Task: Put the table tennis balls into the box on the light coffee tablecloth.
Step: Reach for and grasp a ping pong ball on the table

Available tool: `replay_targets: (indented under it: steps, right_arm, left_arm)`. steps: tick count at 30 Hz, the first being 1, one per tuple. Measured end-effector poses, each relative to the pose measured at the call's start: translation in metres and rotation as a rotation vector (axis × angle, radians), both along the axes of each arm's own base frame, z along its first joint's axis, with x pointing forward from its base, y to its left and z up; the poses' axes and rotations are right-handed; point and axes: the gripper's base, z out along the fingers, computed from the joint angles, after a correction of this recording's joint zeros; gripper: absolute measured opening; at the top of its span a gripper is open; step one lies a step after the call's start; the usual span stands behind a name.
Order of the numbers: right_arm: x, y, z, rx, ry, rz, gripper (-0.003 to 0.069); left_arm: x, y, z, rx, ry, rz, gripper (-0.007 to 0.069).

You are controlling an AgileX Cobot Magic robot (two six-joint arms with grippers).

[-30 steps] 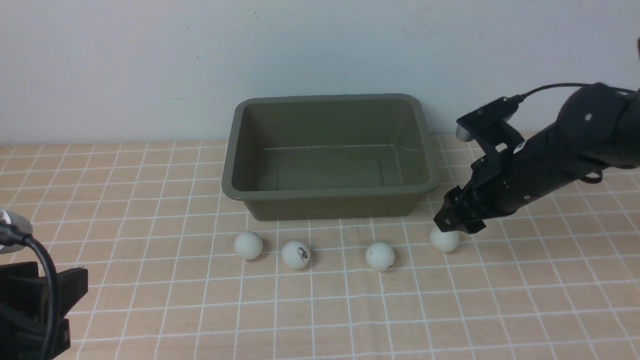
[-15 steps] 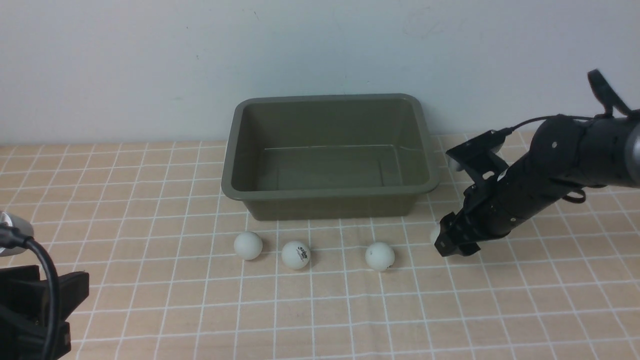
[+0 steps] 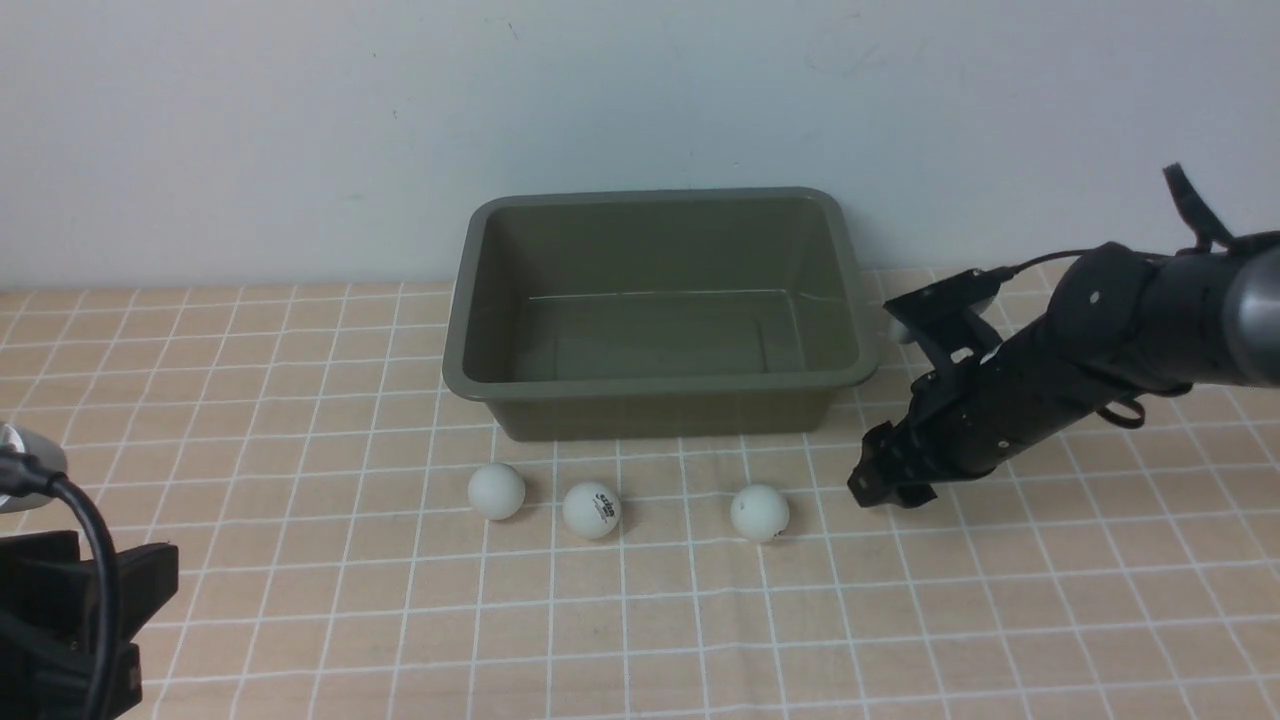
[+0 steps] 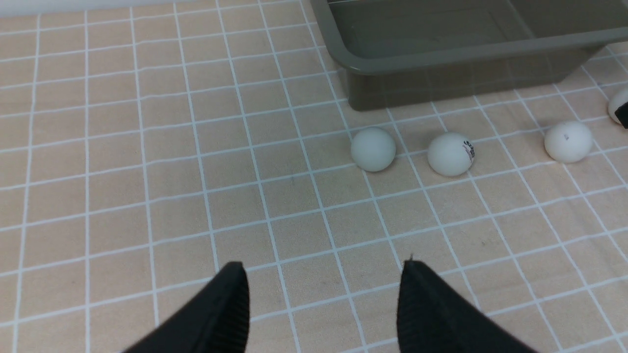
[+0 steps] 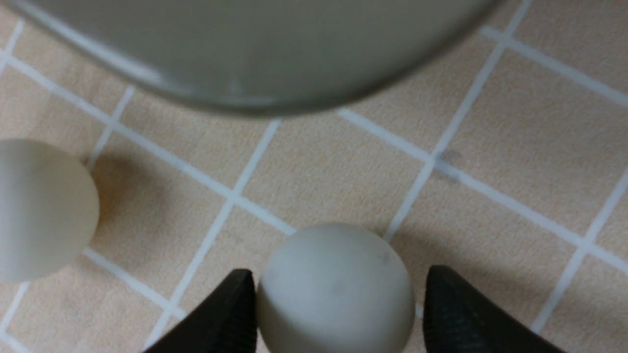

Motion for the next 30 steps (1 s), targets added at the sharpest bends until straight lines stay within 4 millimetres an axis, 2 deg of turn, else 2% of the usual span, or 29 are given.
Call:
replay_targets:
  steps: [1,6,8,10,16,23,27,30]
  right_arm:
    - [0.001,0.0,0.0,0.001,-0.005,-0.006,0.0363]
    - [0.002,-0.002,0.001,-0.031,-0.033,0.012,0.0363]
    - [0.001,-0.004,0.008,-0.055,-0.05,0.029,0.0363]
    - [0.0,-0.005,0.018,-0.067,-0.067,0.035,0.0363]
    - [0.003,-0.005,0.077,-0.026,-0.164,-0.014,0.0363]
    - [0.025,0.009,0.121,0.135,-0.281,-0.037,0.0363]
    - [0.041,0.02,0.122,0.194,-0.288,0.014,0.0363]
    - [0.061,0.032,0.103,0.244,-0.219,0.085,0.0363]
  left_arm:
    - [0.0,0.0,0.0,-0.001,0.0,0.0,0.0342]
    - [0.0,0.0,0.0,-0.001,0.003,-0.001,0.0342]
    - [0.0,0.0,0.0,-0.001,0.007,-0.003,0.0342]
    - [-0.001,0.0,-0.001,-0.002,0.014,-0.006,0.0342]
    - [-0.002,-0.001,-0.002,-0.001,0.031,-0.013,0.0342]
    - [-0.002,-0.001,-0.002,-0.001,0.031,-0.013,0.0342]
    - [-0.002,-0.001,-0.002,-0.001,0.031,-0.013,0.0342]
    - [-0.002,-0.001,-0.002,-0.001,0.031,-0.013,0.0342]
